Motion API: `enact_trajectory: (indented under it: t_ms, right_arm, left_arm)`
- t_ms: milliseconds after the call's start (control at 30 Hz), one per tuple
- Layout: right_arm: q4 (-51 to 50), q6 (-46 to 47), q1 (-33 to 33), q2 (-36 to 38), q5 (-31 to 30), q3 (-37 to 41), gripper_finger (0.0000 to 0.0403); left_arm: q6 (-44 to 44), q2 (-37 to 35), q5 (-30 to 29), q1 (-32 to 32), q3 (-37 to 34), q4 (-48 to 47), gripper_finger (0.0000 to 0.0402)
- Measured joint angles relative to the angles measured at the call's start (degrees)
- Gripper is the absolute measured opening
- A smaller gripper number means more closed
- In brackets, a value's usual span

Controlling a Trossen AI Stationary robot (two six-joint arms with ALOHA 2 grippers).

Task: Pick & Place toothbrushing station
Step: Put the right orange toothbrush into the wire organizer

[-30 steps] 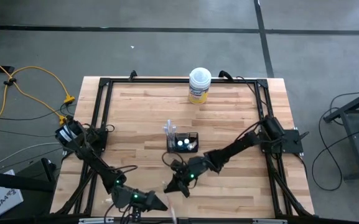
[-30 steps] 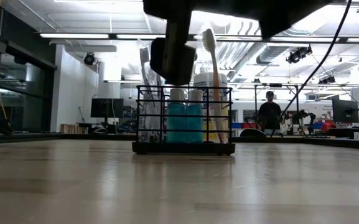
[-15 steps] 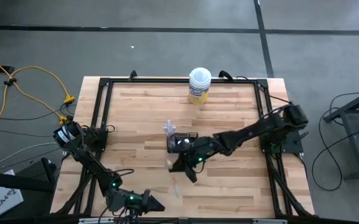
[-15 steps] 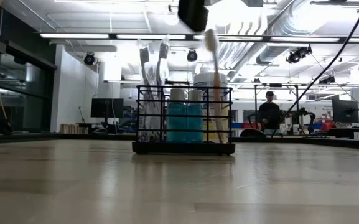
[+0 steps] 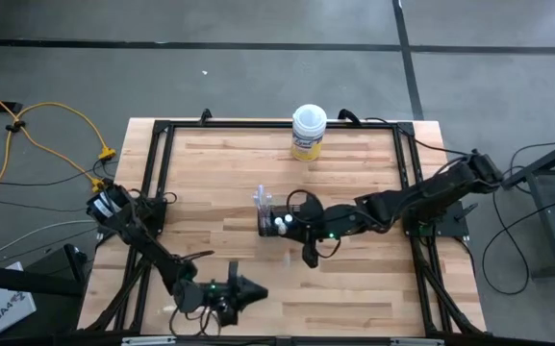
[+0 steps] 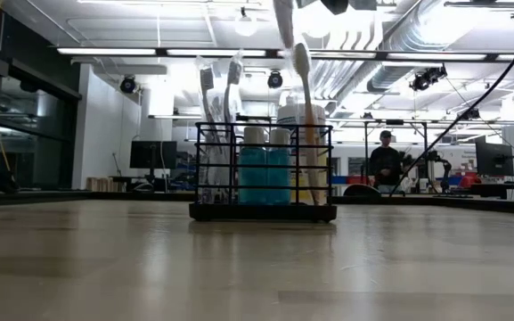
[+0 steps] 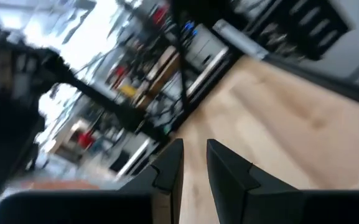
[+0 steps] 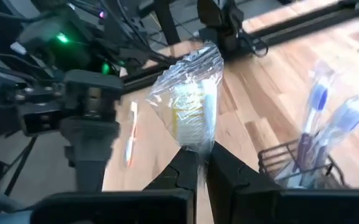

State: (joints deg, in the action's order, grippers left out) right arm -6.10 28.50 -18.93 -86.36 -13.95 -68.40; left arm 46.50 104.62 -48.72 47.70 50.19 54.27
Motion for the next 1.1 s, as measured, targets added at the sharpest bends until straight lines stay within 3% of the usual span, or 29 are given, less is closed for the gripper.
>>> enact_trajectory:
  t_ms: [100,333,733,1100]
  right_arm:
    - [0.4,-1.79,-0.06,1.22,-0.35,0.0,0.0005]
    - [0.84,-7.8,-0.08,4.72,-5.6,-0.02,0.0005]
    - [-1.63,-19.29,-0.21,9.24,-24.64,0.01,0.0005]
    - [-7.66,-15.97,3.66,9.05,-25.63,0.04,0.0005]
  left_arm:
    - [0.13,0.0,-3.22,-0.85,0.0,1.86,0.0063]
    - [-4.97,-0.02,-4.4,-3.09,0.0,2.72,0.0063]
    - [-9.47,-0.02,-10.11,-6.21,0.0,2.68,0.0063]
    - [-8.86,-0.02,-10.43,-6.18,0.0,2.66,0.0063]
